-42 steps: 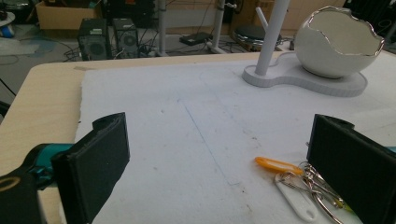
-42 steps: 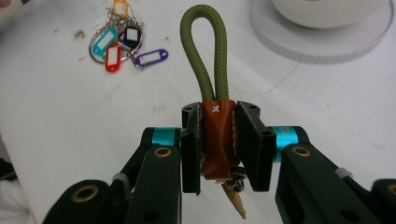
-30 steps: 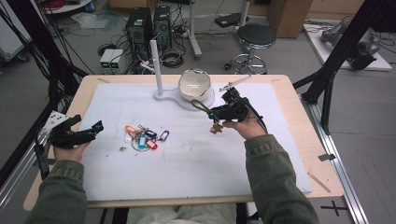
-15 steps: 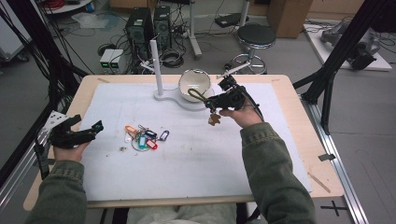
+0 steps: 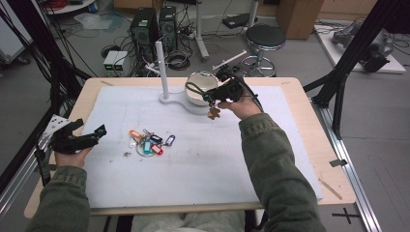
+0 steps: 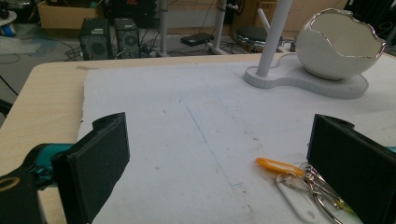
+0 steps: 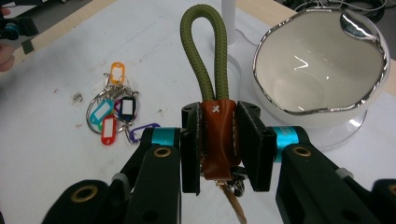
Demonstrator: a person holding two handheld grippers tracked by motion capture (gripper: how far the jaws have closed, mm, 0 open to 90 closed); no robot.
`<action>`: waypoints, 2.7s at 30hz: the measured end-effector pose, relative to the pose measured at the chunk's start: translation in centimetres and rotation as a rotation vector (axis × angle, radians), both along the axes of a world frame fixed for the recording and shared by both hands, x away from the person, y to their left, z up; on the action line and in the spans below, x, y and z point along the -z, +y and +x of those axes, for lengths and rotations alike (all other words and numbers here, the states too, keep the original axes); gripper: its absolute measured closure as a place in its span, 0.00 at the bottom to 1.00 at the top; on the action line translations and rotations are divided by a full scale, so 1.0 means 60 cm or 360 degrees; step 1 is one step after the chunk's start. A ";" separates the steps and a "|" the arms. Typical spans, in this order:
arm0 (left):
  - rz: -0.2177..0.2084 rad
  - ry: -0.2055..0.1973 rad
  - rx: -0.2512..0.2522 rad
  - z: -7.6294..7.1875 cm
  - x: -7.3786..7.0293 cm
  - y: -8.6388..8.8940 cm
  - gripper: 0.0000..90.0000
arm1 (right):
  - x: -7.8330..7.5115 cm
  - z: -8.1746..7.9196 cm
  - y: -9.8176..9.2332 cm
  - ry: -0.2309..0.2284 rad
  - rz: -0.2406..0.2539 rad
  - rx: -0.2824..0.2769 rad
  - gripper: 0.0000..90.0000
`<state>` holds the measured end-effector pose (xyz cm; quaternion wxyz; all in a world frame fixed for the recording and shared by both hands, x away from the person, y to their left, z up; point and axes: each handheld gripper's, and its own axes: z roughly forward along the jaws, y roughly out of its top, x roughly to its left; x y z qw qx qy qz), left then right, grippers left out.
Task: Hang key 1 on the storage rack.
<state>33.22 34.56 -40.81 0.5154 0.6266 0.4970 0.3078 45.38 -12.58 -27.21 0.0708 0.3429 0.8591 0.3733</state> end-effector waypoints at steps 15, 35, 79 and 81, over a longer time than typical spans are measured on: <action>0.0005 0.0002 0.0005 0.001 0.000 0.001 0.07 | -0.030 0.032 0.048 -0.0025 -0.0030 -0.0025 0.79; -0.0036 -0.0011 -0.0009 0.004 0.002 0.005 0.07 | -0.069 0.073 0.122 -0.0045 -0.0041 -0.0064 0.79; -0.0088 0.0012 -0.0005 0.009 0.006 0.014 0.07 | -0.017 0.148 0.199 -0.0046 -0.0229 0.0025 0.78; -0.0086 0.0017 0.0001 0.009 0.006 0.014 0.07 | -0.017 0.147 0.194 -0.0026 -0.0211 0.0041 0.76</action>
